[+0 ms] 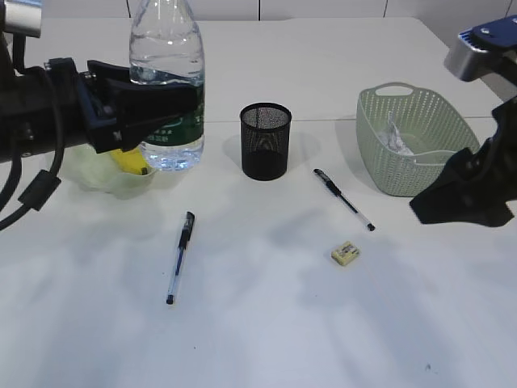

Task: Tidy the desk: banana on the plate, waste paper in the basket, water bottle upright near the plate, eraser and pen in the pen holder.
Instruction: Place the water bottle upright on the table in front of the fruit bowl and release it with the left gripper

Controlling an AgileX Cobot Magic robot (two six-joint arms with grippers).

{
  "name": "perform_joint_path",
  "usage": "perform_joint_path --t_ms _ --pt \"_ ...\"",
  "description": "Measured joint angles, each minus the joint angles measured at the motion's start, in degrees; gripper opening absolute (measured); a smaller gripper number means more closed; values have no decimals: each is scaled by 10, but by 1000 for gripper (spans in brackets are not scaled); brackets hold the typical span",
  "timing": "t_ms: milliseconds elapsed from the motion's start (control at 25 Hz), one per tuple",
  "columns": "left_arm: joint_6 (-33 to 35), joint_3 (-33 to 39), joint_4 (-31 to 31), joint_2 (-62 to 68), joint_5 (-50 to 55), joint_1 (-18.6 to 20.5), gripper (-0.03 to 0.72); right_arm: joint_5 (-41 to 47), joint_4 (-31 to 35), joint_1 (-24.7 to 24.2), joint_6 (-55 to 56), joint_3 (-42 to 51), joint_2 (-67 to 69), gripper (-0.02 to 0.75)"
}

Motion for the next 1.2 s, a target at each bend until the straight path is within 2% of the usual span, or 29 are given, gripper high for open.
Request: perform_joint_path --t_ms 160,280,720,960,1200 --pt "-19 0 14 -7 -3 36 439 1 -163 0 145 -32 0 561" --pt "-23 0 17 -9 -4 55 439 6 -214 0 184 -46 0 561" --pt "-19 0 17 -9 -4 62 439 10 -224 0 197 -47 0 560" --pt "61 0 -1 26 -5 62 438 10 -225 0 197 -47 0 560" --pt "123 0 -65 88 -3 63 428 10 -227 0 197 -47 0 559"
